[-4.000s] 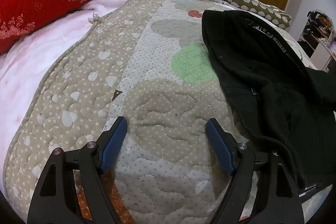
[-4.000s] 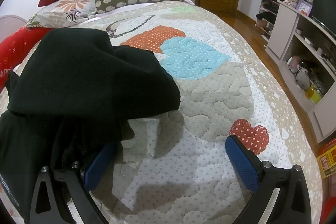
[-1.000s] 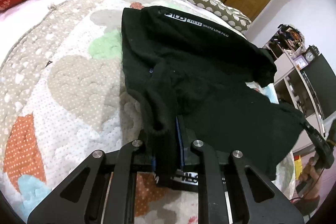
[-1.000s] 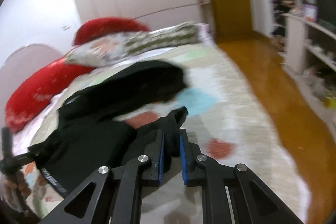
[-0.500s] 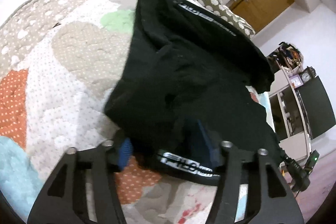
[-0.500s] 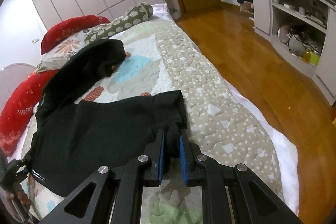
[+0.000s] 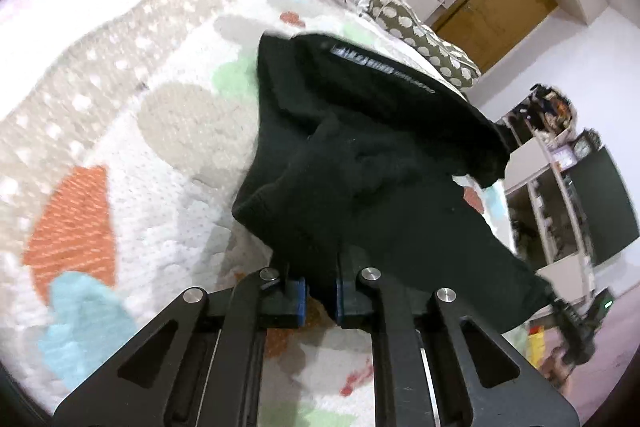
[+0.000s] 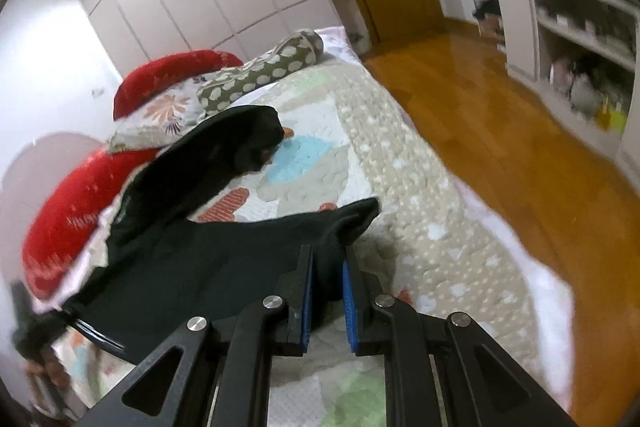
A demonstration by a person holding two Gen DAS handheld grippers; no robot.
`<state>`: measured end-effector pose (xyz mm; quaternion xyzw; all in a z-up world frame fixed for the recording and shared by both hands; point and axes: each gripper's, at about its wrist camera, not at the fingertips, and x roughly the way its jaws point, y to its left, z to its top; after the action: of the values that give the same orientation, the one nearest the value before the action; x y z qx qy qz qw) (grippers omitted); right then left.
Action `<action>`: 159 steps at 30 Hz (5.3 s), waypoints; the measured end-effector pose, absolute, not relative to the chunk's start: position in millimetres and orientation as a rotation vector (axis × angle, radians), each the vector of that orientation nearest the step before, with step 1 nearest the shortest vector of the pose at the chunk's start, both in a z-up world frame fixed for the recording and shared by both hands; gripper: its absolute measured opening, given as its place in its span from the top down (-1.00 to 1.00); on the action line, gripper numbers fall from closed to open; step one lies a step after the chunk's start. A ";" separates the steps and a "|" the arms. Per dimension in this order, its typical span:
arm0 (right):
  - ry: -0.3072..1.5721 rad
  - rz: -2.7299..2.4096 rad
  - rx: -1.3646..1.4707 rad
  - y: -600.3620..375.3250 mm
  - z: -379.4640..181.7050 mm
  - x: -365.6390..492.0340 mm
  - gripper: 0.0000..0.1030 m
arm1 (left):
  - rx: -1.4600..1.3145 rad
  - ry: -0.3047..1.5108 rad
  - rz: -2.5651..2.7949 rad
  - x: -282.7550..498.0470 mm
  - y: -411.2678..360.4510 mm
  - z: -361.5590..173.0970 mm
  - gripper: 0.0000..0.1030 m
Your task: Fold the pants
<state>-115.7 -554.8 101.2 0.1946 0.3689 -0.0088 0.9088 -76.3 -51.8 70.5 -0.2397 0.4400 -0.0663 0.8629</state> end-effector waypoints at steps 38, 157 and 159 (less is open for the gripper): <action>1.044 0.436 0.133 -338.0 42.8 -40.4 -0.09 | -0.346 0.993 -0.039 -81.8 -93.2 40.5 -0.02; 0.857 0.234 0.586 -399.3 82.0 125.6 -0.33 | -0.532 0.939 -0.395 -67.1 -66.7 60.2 0.62; 0.840 0.226 0.587 -403.0 88.6 126.0 -0.33 | -0.578 0.930 -0.400 -69.8 -62.3 58.6 -0.08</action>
<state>126.0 -403.0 88.6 0.2803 0.4008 0.1081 0.8655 -69.8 -62.3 58.6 -0.2730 0.4393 -0.1891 0.8347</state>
